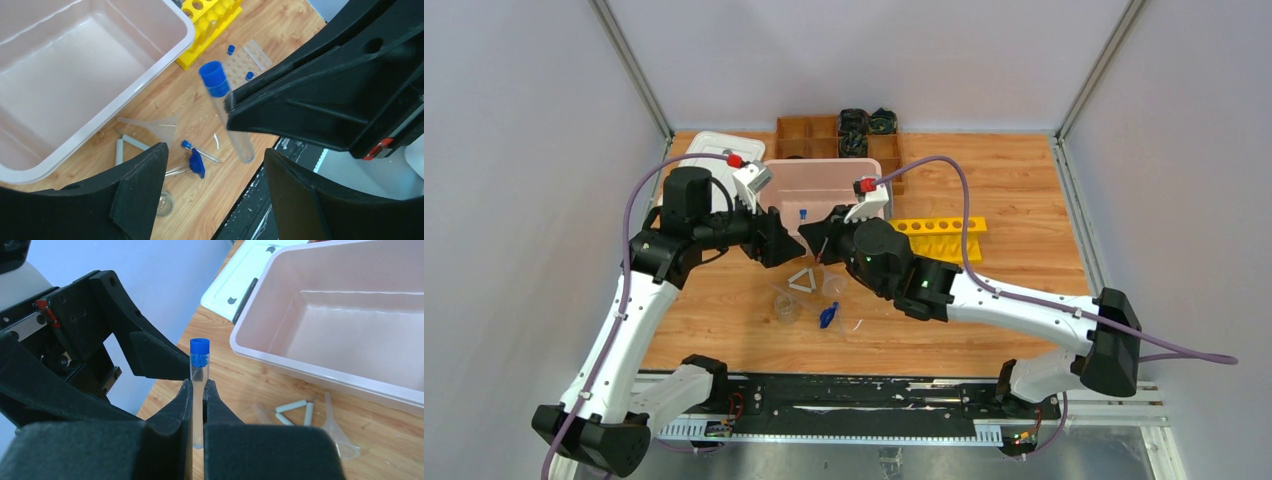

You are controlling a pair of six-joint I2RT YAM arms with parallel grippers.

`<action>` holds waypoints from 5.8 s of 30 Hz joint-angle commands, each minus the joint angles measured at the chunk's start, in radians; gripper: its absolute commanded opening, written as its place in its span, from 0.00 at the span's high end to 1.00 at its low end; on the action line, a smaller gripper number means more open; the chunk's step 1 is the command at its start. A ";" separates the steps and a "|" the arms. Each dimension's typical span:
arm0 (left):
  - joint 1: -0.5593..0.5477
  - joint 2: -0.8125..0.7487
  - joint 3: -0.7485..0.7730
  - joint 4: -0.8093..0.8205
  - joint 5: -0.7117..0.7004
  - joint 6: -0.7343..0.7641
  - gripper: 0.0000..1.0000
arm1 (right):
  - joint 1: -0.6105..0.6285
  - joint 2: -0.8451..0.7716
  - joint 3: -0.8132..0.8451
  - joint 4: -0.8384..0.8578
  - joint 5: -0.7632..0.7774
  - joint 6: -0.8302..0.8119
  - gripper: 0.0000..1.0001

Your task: Organize the chemistry lab equipment

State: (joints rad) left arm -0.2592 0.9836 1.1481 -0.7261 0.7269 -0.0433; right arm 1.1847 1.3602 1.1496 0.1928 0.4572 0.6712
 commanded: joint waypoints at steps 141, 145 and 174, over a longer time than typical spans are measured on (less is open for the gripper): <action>-0.002 -0.013 0.051 -0.084 -0.128 0.199 0.00 | -0.373 -0.536 -0.648 -0.249 0.162 -0.227 0.51; -0.002 -0.010 0.054 -0.084 -0.131 0.194 0.00 | -0.368 -0.499 -0.517 -0.363 0.117 -0.189 0.48; -0.002 -0.023 0.035 -0.055 -0.212 0.174 0.00 | -0.092 0.343 -0.094 -0.371 -0.344 -0.172 0.76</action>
State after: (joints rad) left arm -0.2577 0.9787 1.1717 -0.8093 0.5125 0.1230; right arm 1.0695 1.6768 1.0222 -0.1543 0.1200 0.4828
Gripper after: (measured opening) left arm 0.997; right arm 0.238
